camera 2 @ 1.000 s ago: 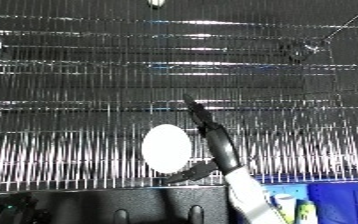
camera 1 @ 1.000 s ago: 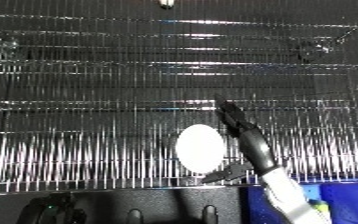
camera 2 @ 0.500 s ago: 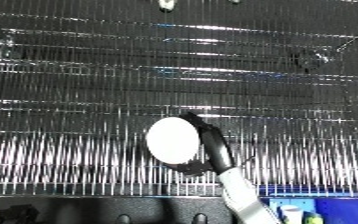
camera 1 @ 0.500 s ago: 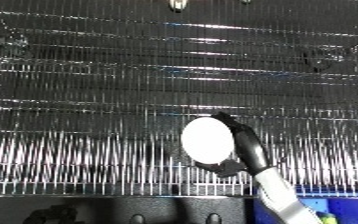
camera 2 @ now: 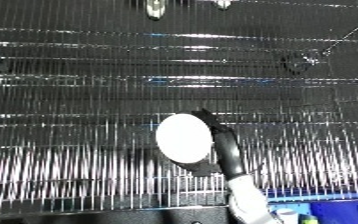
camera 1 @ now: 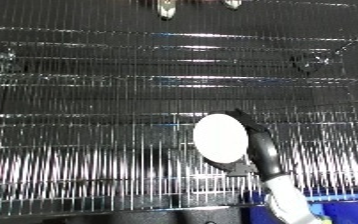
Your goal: Pick up the object and place it into the box
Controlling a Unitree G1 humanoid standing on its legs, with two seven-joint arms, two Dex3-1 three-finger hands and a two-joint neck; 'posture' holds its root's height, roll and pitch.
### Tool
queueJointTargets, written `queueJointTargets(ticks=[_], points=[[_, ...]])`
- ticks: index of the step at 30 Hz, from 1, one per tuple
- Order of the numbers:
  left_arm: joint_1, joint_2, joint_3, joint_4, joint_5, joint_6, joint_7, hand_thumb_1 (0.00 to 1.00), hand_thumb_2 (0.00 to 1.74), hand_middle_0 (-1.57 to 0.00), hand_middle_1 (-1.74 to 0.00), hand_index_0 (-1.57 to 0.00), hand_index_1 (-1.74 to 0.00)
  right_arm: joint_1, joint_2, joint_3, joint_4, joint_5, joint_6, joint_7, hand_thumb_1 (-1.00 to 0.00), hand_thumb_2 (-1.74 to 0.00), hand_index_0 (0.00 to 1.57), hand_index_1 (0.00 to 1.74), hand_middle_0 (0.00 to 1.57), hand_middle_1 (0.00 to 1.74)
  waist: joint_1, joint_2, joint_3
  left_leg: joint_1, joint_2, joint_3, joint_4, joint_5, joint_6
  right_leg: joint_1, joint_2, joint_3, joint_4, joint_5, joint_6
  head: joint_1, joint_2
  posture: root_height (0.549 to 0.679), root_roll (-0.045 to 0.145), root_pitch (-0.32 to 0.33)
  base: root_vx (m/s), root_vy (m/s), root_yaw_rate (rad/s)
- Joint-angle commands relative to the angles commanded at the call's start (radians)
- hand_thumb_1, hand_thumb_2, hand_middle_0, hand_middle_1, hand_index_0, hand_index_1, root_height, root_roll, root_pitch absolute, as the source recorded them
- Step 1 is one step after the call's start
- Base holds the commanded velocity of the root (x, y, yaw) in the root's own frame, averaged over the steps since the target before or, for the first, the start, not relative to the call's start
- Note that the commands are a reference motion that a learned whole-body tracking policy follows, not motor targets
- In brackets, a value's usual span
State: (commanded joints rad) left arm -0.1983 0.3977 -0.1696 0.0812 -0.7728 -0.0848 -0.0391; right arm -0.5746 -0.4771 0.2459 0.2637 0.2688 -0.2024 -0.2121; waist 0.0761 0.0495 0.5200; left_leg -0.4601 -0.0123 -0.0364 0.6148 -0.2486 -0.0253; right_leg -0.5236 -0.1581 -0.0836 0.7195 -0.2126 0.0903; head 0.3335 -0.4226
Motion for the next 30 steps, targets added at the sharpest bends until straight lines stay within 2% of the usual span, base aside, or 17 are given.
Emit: queueJointTargets(ticks=[6, 12, 21, 26, 30], points=[[0.022, 0.005, 0.029, 0.011, 0.006, 0.003, -0.021, 1.0, 1.74, -1.57, -1.74, -1.57, -1.74, 0.089, -0.003, -0.079, -0.112, -0.025, -0.026, -0.03, -0.6, -1.04, 0.94, 1.04, 0.94, 1.04, -0.044, -0.017, 0.0, 0.065, 0.017, 0.014, -0.024, -0.004, -0.0042, 0.057, 0.0192, 0.019, -0.043, 0.005, 0.0011, -0.012, 0.004, 0.649, 0.041, 0.062, -0.039, -0.065, -0.234], [0.027, 0.004, 0.063, 0.017, 0.016, 0.025, -0.04, 1.0, 1.74, -1.57, -1.74, -1.57, -1.74, 0.16, -0.003, -0.147, -0.159, -0.016, -0.05, -0.038, -0.6, -1.04, 0.94, 1.04, 0.94, 1.04, -0.08, -0.026, 0.0, 0.136, 0.037, 0.035, -0.056, -0.001, -0.0123, 0.122, 0.0301, 0.033, -0.092, 0.013, 0.0048, 0.007, 0.006, 0.654, 0.042, 0.03, -0.043, -0.073, -0.227], [0.023, 0.011, 0.085, 0.02, 0.016, 0.044, -0.052, 1.0, 1.74, -1.57, -1.74, -1.57, -1.74, 0.226, -0.006, -0.213, -0.186, 0.009, -0.069, -0.087, -0.6, -1.04, 0.94, 1.04, 0.94, 1.04, -0.127, -0.025, 0.0, 0.231, 0.063, 0.071, -0.115, 0.015, -0.0285, 0.218, 0.0319, 0.05, -0.18, 0.03, 0.0059, 0.114, 0.027, 0.662, 0.048, -0.008, -0.04, -0.05, -0.222], [0.037, 0.007, 0.09, 0.018, -0.001, 0.036, -0.049, 1.0, 1.74, -1.57, -1.74, -1.57, -1.74, 0.274, -0.021, -0.252, -0.201, 0.036, -0.075, -0.112, -0.6, -1.04, 0.94, 1.04, 0.94, 1.04, -0.161, -0.015, -0.004, 0.278, 0.075, 0.096, -0.145, 0.02, -0.0374, 0.26, 0.0337, 0.065, -0.227, 0.039, 0.001, 0.209, 0.02, 0.666, 0.054, -0.022, -0.03, 0.025, -0.26], [0.057, -0.001, 0.085, 0.018, -0.01, 0.02, -0.049, 1.0, 1.74, -1.57, -1.74, -1.57, -1.74, 0.325, -0.035, -0.284, -0.205, 0.07, -0.096, -0.127, -0.6, -1.04, 0.94, 1.04, 0.94, 1.04, -0.189, -0.001, -0.012, 0.307, 0.08, 0.117, -0.165, 0.022, -0.0418, 0.28, 0.0335, 0.078, -0.25, 0.04, 0.0007, 0.301, 0.028, 0.668, 0.059, -0.027, -0.021, 0.062, -0.219]])
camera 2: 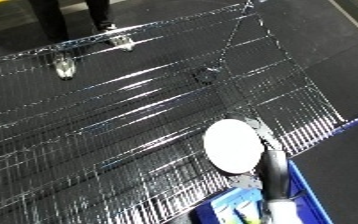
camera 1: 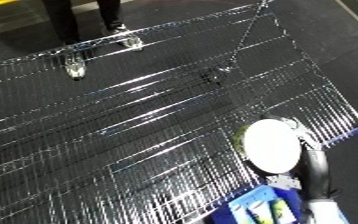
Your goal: Pick up the object and place it into the box
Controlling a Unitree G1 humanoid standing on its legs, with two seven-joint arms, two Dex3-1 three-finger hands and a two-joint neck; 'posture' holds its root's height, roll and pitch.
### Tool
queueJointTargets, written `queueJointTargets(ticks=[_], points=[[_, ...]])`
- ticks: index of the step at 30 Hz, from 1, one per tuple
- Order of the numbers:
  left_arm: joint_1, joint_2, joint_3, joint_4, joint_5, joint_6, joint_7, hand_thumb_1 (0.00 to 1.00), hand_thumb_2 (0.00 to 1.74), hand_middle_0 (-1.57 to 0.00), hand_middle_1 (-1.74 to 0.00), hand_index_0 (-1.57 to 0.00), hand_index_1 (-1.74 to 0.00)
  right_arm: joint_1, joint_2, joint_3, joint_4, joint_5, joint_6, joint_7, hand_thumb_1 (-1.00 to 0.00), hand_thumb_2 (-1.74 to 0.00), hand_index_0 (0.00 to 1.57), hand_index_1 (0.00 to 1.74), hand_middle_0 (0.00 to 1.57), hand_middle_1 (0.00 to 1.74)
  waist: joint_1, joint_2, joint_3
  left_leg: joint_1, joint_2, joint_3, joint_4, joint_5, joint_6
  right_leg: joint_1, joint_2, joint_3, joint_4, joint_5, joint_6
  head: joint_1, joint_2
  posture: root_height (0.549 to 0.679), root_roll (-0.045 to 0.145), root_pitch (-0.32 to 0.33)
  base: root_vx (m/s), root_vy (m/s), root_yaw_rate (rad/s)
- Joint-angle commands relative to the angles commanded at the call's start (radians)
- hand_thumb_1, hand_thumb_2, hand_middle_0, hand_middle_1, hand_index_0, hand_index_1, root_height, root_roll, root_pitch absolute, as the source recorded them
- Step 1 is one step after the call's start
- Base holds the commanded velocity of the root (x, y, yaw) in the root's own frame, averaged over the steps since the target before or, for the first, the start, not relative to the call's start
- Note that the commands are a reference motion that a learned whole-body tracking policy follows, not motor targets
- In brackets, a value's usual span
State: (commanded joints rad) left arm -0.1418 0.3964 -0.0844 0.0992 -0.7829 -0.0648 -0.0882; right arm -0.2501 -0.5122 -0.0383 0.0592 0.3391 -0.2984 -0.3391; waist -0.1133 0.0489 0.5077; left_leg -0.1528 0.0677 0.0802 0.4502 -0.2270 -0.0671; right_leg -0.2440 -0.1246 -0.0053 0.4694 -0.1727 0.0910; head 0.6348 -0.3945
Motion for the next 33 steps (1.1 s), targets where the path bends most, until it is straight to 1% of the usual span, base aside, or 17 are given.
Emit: queueJointTargets(ticks=[4, 7, 10, 14, 17, 24, 29, 33], points=[[0.015, -0.014, 0.001, 0.006, -0.006, -0.016, -0.005, 1.0, 1.74, -1.57, -1.74, -1.57, -1.74, 0.05, -0.016, -0.04, 0.003, 0.043, -0.019, -0.003, -0.6, -1.04, 0.94, 1.04, 0.94, 1.04, -0.033, 0.02, -0.007, 0.026, 0.0, 0.021, -0.02, 0.002, -0.0026, 0.008, -0.0007, 0.014, -0.008, -0.004, 0.0, 0.089, -0.014, 0.668, 0.065, -0.029, -0.023, 0.1, -0.199], [0.023, -0.024, 0.0, 0.022, -0.012, -0.031, -0.014, 1.0, 1.74, -1.57, -1.74, -1.57, -1.74, 0.093, -0.022, -0.079, 0.017, 0.087, -0.037, 0.002, -0.6, -1.04, 0.94, 1.04, 0.94, 1.04, -0.061, 0.035, -0.014, 0.046, 0.0, 0.038, -0.027, -0.003, -0.0036, 0.014, -0.0024, 0.025, -0.008, -0.009, 0.0014, 0.144, -0.027, 0.668, 0.069, -0.033, 0.001, 0.096, -0.169], [0.03, -0.033, 0.001, 0.034, -0.016, -0.035, -0.027, 1.0, 1.74, -1.57, -1.74, -1.57, -1.74, 0.134, -0.02, -0.114, 0.039, 0.134, -0.058, 0.012, -0.6, -1.04, 0.94, 1.04, 0.94, 1.04, -0.087, 0.048, -0.023, 0.067, -0.001, 0.056, -0.033, -0.009, -0.0034, 0.022, -0.0045, 0.035, -0.012, -0.012, 0.0035, 0.188, -0.026, 0.669, 0.074, -0.038, 0.023, 0.081, -0.143], [0.036, -0.046, -0.004, 0.042, -0.015, -0.037, -0.038, 1.0, 1.74, -1.57, -1.74, -1.57, -1.74, 0.178, -0.007, -0.149, 0.075, 0.186, -0.087, 0.025, -0.6, -1.04, 0.94, 1.04, 0.94, 1.04, -0.117, 0.063, -0.03, 0.087, -0.003, 0.075, -0.038, -0.017, -0.002, 0.028, -0.0066, 0.046, -0.022, -0.011, 0.0072, 0.233, -0.019, 0.669, 0.078, -0.039, 0.014, 0.052, -0.127], [0.036, -0.054, -0.012, 0.047, -0.014, -0.042, -0.042, 1.0, 1.74, -1.57, -1.74, -1.57, -1.74, 0.198, -0.005, -0.168, 0.102, 0.211, -0.106, 0.022, -0.6, -1.04, 0.94, 1.04, 0.94, 1.04, -0.136, 0.073, -0.034, 0.098, -0.003, 0.085, -0.042, -0.019, -0.0016, 0.03, -0.0058, 0.054, -0.031, -0.008, 0.0096, 0.261, -0.014, 0.67, 0.08, -0.038, 0.004, 0.032, -0.123], [0.02, -0.069, -0.032, 0.08, -0.025, -0.06, -0.041, 1.0, 1.74, -1.57, -1.74, -1.57, -1.74, 0.213, -0.01, -0.199, 0.157, 0.293, -0.135, 0.055, -0.25, -0.44, 0.39, 0.44, 0.39, 0.44, -0.171, 0.096, -0.041, 0.118, -0.001, 0.103, -0.048, -0.016, -0.0073, 0.034, -0.0035, 0.07, -0.052, -0.002, 0.0144, 0.284, -0.024, 0.67, 0.083, -0.037, 0.018, 0.028, -0.108], [0.015, -0.077, -0.041, 0.089, -0.026, -0.059, -0.037, 1.0, 1.74, -1.57, -1.74, -1.57, -1.74, 0.217, -0.013, -0.208, 0.163, 0.308, -0.135, 0.073, 0.0, 0.0, 0.0, 0.0, 0.0, 0.0, -0.179, 0.107, -0.05, 0.127, 0.0, 0.105, -0.056, -0.011, -0.0106, 0.039, 0.002, 0.076, -0.058, -0.004, 0.0143, 0.292, -0.05, 0.671, 0.083, -0.036, 0.031, 0.009, -0.037], [0.013, -0.083, -0.043, 0.099, -0.026, -0.058, -0.034, 1.0, 1.74, -1.57, -1.74, -1.57, -1.74, 0.222, -0.009, -0.204, 0.158, 0.3, -0.125, 0.068, 0.0, 0.0, 0.0, 0.0, 0.0, 0.0, -0.179, 0.112, -0.058, 0.133, -0.002, 0.102, -0.066, -0.008, -0.0106, 0.041, 0.0034, 0.077, -0.059, -0.006, 0.0135, 0.293, -0.057, 0.671, 0.084, -0.034, 0.02, 0.001, 0.015]])
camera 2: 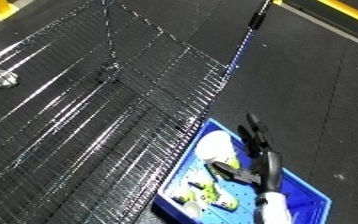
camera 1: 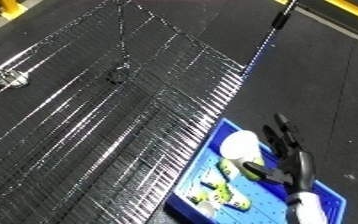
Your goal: Pick up the object and place it into the box
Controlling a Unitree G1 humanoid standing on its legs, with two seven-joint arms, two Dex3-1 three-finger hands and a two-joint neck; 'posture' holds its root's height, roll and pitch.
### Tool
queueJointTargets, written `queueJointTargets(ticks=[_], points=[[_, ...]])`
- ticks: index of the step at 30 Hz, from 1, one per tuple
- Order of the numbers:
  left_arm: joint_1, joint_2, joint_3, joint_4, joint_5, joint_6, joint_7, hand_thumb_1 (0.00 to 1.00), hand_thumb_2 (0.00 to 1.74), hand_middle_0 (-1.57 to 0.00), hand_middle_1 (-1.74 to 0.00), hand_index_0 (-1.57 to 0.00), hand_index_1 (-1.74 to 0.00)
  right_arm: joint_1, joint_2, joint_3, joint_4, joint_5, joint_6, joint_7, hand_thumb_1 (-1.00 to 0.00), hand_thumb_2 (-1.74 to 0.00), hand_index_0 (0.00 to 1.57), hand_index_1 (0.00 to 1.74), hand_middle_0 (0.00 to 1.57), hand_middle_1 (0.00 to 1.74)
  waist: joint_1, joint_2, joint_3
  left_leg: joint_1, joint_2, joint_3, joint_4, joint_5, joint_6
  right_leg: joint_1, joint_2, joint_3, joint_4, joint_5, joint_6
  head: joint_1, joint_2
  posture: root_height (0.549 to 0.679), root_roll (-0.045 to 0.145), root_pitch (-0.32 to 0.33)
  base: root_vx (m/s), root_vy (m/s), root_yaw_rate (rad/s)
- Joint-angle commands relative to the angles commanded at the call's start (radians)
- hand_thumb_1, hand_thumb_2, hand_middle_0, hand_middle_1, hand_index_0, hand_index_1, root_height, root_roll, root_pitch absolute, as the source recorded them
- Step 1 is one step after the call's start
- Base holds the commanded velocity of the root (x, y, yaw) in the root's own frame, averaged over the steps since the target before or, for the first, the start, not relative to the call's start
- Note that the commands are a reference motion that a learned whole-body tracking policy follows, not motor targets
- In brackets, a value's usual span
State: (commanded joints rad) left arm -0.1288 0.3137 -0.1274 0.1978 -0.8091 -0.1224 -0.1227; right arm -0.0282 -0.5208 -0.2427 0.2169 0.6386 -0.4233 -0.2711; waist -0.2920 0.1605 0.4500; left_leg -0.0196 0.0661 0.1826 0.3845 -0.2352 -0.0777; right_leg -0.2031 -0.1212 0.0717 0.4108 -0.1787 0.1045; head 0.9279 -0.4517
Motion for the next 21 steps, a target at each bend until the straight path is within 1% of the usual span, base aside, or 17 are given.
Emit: queueJointTargets(ticks=[7, 12, 16, 21], points=[[0.007, -0.002, 0.005, 0.003, -0.003, 0.006, -0.005, 1.0, 1.74, -1.57, -1.74, -1.57, -1.74, 0.012, 0.005, -0.005, -0.002, -0.013, 0.025, 0.005, 0.0, 0.0, 0.0, 0.0, 0.0, 0.0, 0.002, 0.005, -0.007, 0.0, -0.003, -0.007, -0.008, 0.007, -0.0026, -0.002, -0.0006, -0.002, 0.001, 0.0, -0.0011, -0.005, -0.022, 0.671, 0.085, -0.031, 0.011, 0.008, 0.032], [0.01, -0.001, 0.005, -0.001, -0.005, 0.011, -0.003, 1.0, 1.74, -1.57, -1.74, -1.57, -1.74, 0.017, 0.011, 0.005, -0.006, -0.017, 0.033, 0.024, 0.0, 0.0, 0.0, 0.0, 0.0, 0.0, 0.008, 0.002, -0.011, 0.002, -0.006, -0.013, -0.016, 0.008, -0.0014, 0.0, -0.0008, -0.003, 0.0, 0.001, 0.0, -0.017, -0.031, 0.672, 0.084, -0.031, 0.008, 0.004, 0.04], [0.011, 0.0, 0.004, -0.005, -0.007, 0.013, 0.005, 1.0, 1.74, -1.57, -1.74, -1.57, -1.74, 0.013, 0.015, 0.009, -0.017, -0.027, 0.031, 0.014, 0.0, 0.0, 0.0, 0.0, 0.0, 0.0, 0.014, -0.001, -0.013, 0.003, -0.008, -0.016, -0.022, 0.01, -0.0001, 0.001, -0.0002, -0.005, 0.0, 0.001, 0.0002, -0.028, -0.038, 0.672, 0.082, -0.031, -0.002, 0.0, 0.043], [0.014, 0.0, 0.007, -0.005, -0.012, 0.015, 0.007, 1.0, 1.74, -1.57, -1.74, -1.57, -1.74, 0.014, 0.022, 0.01, -0.033, -0.042, 0.037, 0.012, 0.0, 0.0, 0.0, 0.0, 0.0, 0.0, 0.019, -0.003, -0.015, 0.001, -0.009, -0.02, -0.025, 0.013, -0.0005, 0.003, -0.0006, -0.009, 0.001, 0.001, -0.001, -0.037, -0.052, 0.672, 0.082, -0.031, 0.002, 0.002, 0.043]])
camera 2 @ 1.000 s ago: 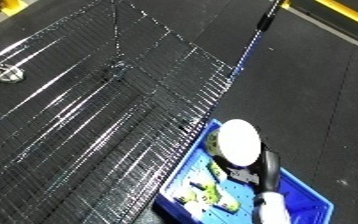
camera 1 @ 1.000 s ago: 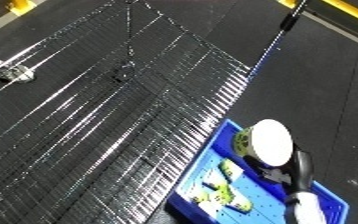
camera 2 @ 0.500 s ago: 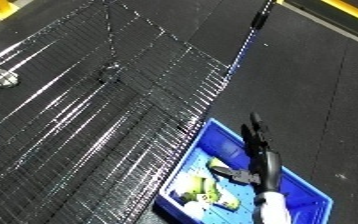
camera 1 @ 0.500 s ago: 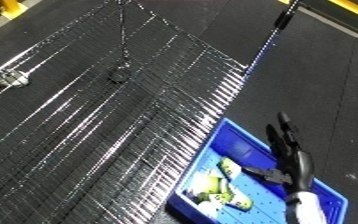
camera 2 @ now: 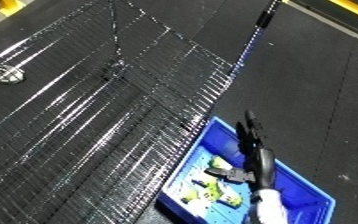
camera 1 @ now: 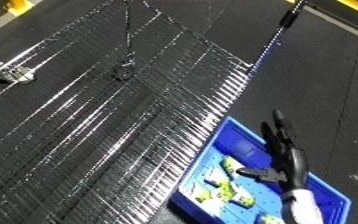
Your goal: Pick up the object and place it into the box
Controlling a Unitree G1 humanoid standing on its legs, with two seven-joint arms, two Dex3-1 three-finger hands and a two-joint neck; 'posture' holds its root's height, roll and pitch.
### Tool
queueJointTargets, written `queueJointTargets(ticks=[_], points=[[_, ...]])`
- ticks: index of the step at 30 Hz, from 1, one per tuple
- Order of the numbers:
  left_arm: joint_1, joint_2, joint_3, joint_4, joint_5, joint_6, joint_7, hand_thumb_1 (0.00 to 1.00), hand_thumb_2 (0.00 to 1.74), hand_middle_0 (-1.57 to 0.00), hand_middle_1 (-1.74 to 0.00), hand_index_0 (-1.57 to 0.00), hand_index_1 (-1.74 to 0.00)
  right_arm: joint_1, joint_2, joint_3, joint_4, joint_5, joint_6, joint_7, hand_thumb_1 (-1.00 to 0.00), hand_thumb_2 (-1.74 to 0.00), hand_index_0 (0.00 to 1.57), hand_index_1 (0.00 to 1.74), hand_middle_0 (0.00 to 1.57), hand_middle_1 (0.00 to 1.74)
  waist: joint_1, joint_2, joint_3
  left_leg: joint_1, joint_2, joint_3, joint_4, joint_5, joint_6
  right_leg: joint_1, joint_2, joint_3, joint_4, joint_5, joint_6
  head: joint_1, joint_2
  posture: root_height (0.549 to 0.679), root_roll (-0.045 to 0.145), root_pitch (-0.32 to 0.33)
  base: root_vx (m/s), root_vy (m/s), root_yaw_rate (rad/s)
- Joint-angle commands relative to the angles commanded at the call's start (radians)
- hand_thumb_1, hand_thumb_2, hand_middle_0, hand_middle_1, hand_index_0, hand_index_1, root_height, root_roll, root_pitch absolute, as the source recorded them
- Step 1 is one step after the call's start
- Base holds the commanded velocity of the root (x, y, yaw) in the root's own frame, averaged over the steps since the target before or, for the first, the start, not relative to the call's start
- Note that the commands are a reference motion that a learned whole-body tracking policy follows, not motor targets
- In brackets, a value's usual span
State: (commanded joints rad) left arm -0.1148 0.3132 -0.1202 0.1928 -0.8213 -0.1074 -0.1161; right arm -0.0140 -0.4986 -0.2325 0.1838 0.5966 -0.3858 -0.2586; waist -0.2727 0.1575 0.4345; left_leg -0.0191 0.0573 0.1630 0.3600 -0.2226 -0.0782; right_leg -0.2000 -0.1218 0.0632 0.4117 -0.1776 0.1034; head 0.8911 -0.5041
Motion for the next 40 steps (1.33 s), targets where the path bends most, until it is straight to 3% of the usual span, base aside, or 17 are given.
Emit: queueJointTargets(ticks=[9, 17, 30, 40], points=[[0.013, -0.006, 0.003, -0.001, -0.004, -0.001, -0.008, 1.0, 1.74, -1.57, -1.74, -1.57, -1.74, 0.003, 0.01, 0.011, -0.029, -0.048, 0.009, 0.004, 0.0, 0.0, 0.0, 0.0, 0.0, 0.0, 0.013, -0.008, -0.003, 0.001, 0.0, -0.009, -0.009, 0.01, -0.0031, 0.009, 0.0018, -0.009, -0.005, 0.002, -0.0044, -0.034, -0.012, 0.672, 0.081, -0.035, 0.002, -0.005, 0.04], [0.024, -0.012, -0.002, -0.002, -0.008, 0.004, -0.007, 1.0, 1.74, -1.57, -1.74, -1.57, -1.74, -0.005, 0.016, 0.049, -0.083, -0.115, 0.033, 0.055, 0.0, 0.0, 0.0, 0.0, 0.0, 0.0, 0.038, -0.023, -0.01, 0.003, 0.0, -0.026, -0.009, 0.02, -0.0072, 0.029, 0.0009, -0.02, -0.009, 0.0, -0.0107, -0.133, -0.067, 0.673, 0.081, -0.048, 0.012, -0.007, 0.068], [0.01, -0.004, -0.004, -0.001, 0.009, 0.029, 0.01, 1.0, 1.74, -1.57, -1.74, -1.57, -1.74, -0.085, 0.026, 0.168, -0.131, -0.219, 0.122, 0.135, 0.0, 0.0, 0.0, 0.0, 0.0, 0.0, 0.133, -0.084, -0.012, -0.016, 0.006, -0.085, -0.004, 0.029, -0.0067, 0.072, -0.0036, -0.061, -0.022, 0.004, -0.0197, -0.375, -0.143, 0.674, 0.071, -0.067, 0.012, -0.049, 0.148], [-0.011, 0.02, 0.023, -0.003, 0.032, 0.059, 0.018, 1.0, 1.74, -1.57, -1.74, -1.57, -1.74, -0.126, 0.062, 0.238, -0.126, -0.239, 0.151, 0.154, 0.0, 0.0, 0.0, 0.0, 0.0, 0.0, 0.203, -0.135, -0.008, -0.043, 0.013, -0.126, 0.018, 0.04, -0.0047, 0.096, 0.0114, -0.099, -0.003, -0.003, -0.0269, -0.548, -0.162, 0.673, 0.052, -0.083, 0.03, -0.077, 0.189]])
